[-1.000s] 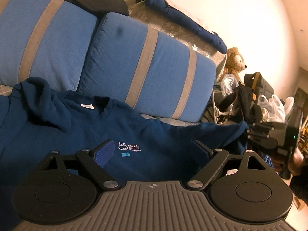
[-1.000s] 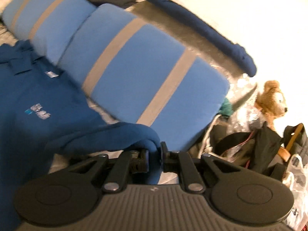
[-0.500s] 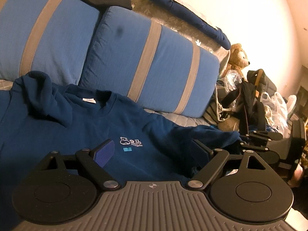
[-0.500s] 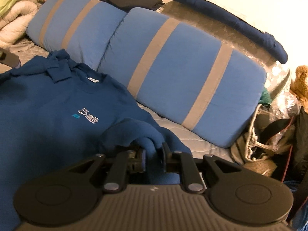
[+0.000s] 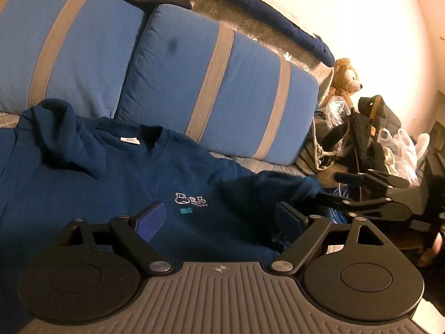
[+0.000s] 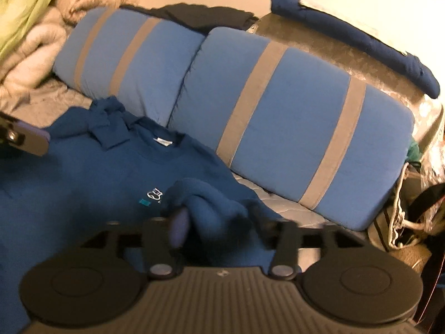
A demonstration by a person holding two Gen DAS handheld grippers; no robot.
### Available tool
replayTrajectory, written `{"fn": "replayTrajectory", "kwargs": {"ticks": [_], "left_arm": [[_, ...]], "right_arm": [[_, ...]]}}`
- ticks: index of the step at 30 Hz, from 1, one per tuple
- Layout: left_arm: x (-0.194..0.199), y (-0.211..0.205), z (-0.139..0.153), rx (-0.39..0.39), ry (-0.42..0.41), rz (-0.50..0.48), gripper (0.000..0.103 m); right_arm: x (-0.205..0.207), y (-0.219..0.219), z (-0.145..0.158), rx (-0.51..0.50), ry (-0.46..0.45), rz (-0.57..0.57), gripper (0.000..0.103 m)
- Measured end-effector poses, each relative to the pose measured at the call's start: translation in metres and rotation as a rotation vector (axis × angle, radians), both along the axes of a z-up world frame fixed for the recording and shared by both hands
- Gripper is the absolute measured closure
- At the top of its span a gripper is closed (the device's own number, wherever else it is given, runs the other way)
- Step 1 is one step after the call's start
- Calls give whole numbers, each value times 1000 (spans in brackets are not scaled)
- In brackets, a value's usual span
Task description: Fold clothes
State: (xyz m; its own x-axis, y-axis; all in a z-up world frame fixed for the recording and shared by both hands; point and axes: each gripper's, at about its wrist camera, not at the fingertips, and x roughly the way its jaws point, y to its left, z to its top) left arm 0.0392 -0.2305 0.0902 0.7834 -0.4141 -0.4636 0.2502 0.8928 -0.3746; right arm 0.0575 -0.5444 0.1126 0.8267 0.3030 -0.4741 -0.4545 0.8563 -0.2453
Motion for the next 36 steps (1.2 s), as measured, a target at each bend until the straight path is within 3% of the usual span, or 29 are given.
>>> {"fn": "replayTrajectory", "kwargs": {"ticks": [5,13,20,22,23,24,26,29,33,36], "left_arm": [[0,-1,1,-2,-2,-7,16],[0,-5,0,12,0,-18,16],[2,-9,-3,35,18,-18,16],[2,-10,-4,47,22,-20,16],[2,-11,-5,52,25,-21,16],[2,-11,-5,56,27,-22,16],[3,-12,-5,58,28,-23,16],[3,-11,-5,55,25,-24,16],[2,-9,-5,47,19,-24,16],[1,-7,-4,38,13,-23,16]], "right_arm": [[-10,-39,0,25,14,-51,9],[-14,-88,-44,13,155,-114,7],[5,-98,-85,157,283,-184,9],[12,-100,-92,215,289,-223,20],[14,-101,-94,233,292,-236,41],[17,-101,-95,250,296,-249,68],[19,-99,-93,233,286,-256,91],[13,-94,-77,111,180,-271,93],[-4,-87,-54,-158,-7,-310,94],[-17,-86,-52,-352,-81,-309,93]]}}
